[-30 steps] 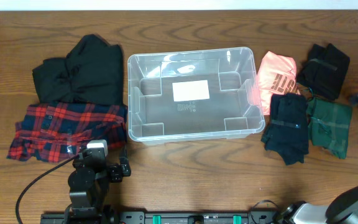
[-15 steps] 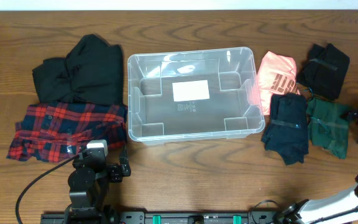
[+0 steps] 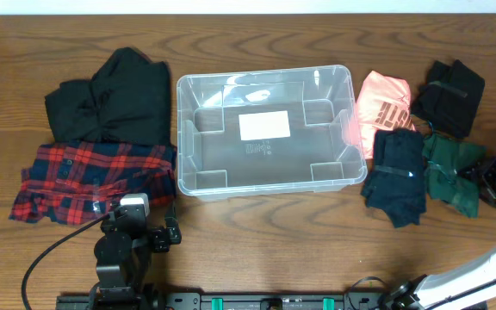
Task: Pack container
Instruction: 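Reach right gripper to the dark green garment and grasp it, then carry the green garment into the bin and release it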
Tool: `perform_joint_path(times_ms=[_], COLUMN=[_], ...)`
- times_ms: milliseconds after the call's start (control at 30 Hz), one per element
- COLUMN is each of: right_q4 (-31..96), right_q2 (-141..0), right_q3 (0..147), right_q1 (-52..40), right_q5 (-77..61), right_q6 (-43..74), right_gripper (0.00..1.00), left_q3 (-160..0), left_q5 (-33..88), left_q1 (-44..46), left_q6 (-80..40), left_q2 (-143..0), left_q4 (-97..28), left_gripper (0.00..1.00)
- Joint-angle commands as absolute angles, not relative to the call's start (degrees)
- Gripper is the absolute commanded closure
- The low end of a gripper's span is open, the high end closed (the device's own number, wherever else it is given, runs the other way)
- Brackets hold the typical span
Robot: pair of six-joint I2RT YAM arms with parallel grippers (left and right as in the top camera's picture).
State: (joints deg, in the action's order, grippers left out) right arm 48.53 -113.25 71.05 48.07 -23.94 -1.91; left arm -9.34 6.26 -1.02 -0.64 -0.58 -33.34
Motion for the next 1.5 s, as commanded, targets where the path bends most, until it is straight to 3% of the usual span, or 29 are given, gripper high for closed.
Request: perform_joint_path(times_ms=[0,33,167,333,533,733,933,1133,1467], right_q4=[49.15,49.28,49.67,49.39,50.43,44.95,31.81,17.15,-2.04], right_q2=[-113.93,-112.25,-105.14,-89.97,-72.01,-63.51,-67.55,-80.71,-104.86], right_q3=[69.76,69.89,70.61,70.83,70.83,70.83,70.7,70.7,70.7], right_q1=[47.22,47.29,47.13,44.51,33.95,15.07,-5.45,-22.48,-32.45], right_q5=[-25.98,-28.05,-33.17,-39.75,-40.97,-40.95,-31.62,-20.69,-18.24], right_q6=[-2.2,-2.2,-2.17,3.49,8.99,19.77,36.14,54.08,71.44], right_gripper=[0.65,0.75,0.81,0.99,0.99,0.99,0.99,0.99,0.99], left_q3=[-8.73,-8.73,-8.73,-8.73,-8.73,-8.73,-8.73,-8.73,-8.73], left_q5=[6.68,6.66,6.68,6.66,6.68,6.68,6.68,6.66,6.68], left_q1=[-0.82,-0.82,-0.82,-0.82,-0.82,-0.82,-0.82,-0.82,-0.82], left_q6=[-1.13,-1.13,-1.13,-1.13,-1.1,-1.13,-1.13,-1.1,-1.13], left_q2=[-0.19,-0.19,-0.19,-0.19,-0.19,-0.19,-0.19,-0.19,-0.19], left_q4=[-33.28,-33.28,-33.28,-33.28,-33.28,-33.28,-33.28,-33.28,-33.28], left_gripper=[0.02,0.02,0.02,0.02,0.02,0.02,0.02,0.02,0.02])
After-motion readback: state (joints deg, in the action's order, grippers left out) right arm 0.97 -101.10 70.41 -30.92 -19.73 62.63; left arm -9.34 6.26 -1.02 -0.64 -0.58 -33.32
